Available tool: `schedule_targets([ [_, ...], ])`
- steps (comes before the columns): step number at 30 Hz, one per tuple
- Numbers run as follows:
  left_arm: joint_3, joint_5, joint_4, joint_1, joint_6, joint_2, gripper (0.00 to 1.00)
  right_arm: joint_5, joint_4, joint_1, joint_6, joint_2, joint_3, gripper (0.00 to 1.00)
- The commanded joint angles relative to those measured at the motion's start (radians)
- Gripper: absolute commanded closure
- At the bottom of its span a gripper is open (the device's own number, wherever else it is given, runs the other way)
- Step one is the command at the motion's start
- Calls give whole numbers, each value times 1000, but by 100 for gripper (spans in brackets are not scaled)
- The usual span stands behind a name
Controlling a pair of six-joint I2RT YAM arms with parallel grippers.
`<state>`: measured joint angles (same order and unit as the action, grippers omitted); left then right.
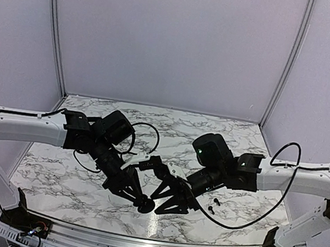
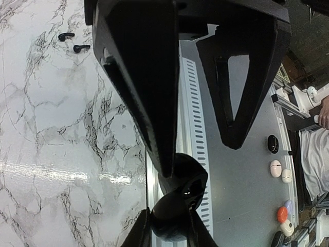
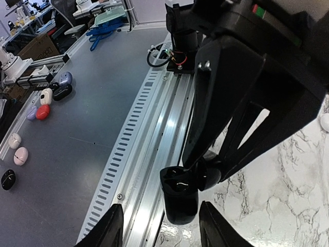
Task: Insert the wireless bluetooth earbuds into the charging case
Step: Pass from the left arm to the right
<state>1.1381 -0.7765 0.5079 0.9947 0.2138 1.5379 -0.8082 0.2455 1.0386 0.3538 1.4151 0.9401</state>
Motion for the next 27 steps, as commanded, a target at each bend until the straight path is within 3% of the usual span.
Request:
schedule_targets([
  [1, 44, 2, 33, 9, 23, 13, 93, -20, 30, 13, 21, 27, 45, 50],
  [27, 66, 30, 39, 13, 31, 17, 90, -4, 21, 35, 11, 71, 74, 76],
])
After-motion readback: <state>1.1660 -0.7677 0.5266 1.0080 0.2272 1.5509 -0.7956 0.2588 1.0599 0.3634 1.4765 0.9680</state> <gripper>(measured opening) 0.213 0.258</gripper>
